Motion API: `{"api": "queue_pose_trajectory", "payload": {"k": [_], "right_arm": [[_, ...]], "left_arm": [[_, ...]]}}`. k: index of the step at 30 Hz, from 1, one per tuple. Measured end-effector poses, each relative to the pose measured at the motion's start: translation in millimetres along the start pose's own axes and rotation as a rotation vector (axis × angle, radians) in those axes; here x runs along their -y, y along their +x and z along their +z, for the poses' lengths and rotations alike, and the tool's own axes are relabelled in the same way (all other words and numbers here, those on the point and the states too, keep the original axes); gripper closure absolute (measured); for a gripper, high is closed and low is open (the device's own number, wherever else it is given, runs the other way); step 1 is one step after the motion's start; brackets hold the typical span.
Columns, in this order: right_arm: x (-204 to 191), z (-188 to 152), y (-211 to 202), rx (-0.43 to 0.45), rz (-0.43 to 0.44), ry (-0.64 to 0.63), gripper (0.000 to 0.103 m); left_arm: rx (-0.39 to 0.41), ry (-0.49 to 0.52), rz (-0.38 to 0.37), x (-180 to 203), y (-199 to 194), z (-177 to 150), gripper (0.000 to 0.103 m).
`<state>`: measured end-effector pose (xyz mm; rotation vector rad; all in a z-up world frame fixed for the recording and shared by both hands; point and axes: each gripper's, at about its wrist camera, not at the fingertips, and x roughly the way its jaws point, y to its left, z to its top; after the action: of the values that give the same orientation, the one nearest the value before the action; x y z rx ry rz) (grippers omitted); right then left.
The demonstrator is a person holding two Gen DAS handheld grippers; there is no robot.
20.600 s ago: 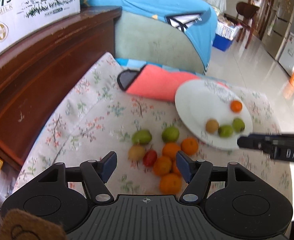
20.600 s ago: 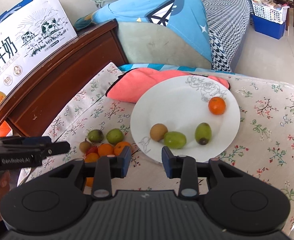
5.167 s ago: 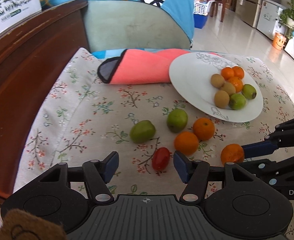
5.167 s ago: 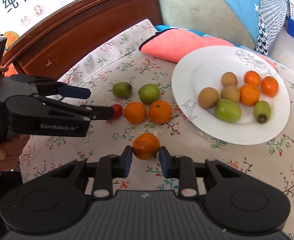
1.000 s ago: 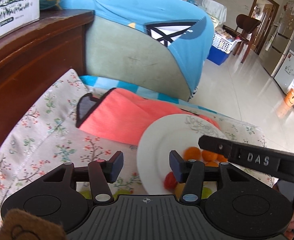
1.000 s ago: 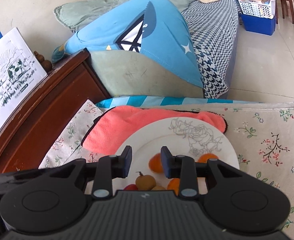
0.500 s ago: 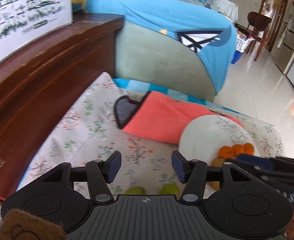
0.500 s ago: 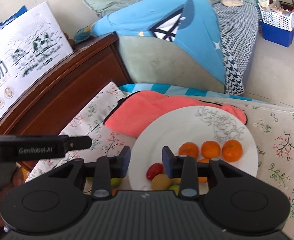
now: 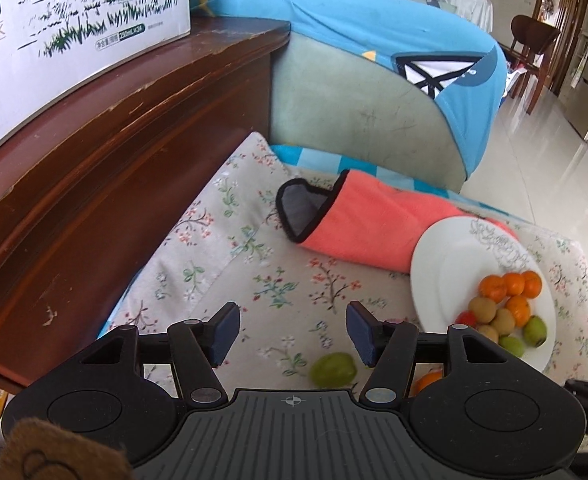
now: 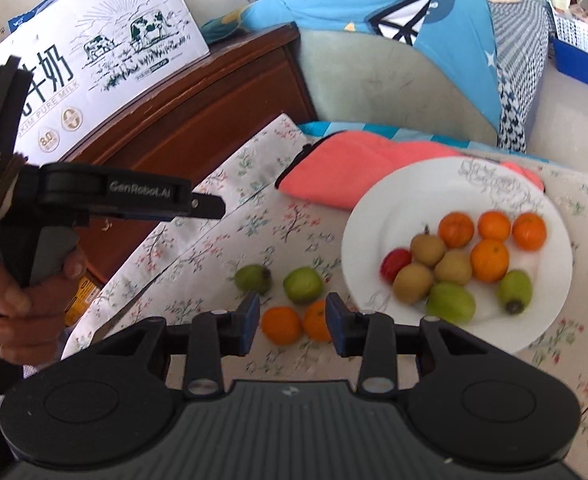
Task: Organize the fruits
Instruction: 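Move both open grippers back from the plate to the remaining fruit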
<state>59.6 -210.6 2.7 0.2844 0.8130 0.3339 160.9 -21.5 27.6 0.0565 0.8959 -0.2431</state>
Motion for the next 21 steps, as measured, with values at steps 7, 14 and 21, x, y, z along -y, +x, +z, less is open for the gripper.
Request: {"api": "queue_pose_trajectory", "payload": {"k": [7, 14, 21], "right_arm": [[-10.8, -12.5, 18.1, -0.042, -0.013, -0.031, 0.065], [-14.4, -18.9, 38.0, -0.050, -0.058, -0.024, 0.065], [-18.8, -18.0, 50.6, -0.053, -0.063, -0.022, 0.065]], "left_arm": [[-0.029, 0.004, -0.003, -5.5, 5.0, -8.0, 0.045], [-0.055, -0.022, -0.003, -11.0, 13.7, -13.0, 0.045], [-0.093, -0.032, -0.006, -10.6, 27.4, -18.4, 0.044]]}}
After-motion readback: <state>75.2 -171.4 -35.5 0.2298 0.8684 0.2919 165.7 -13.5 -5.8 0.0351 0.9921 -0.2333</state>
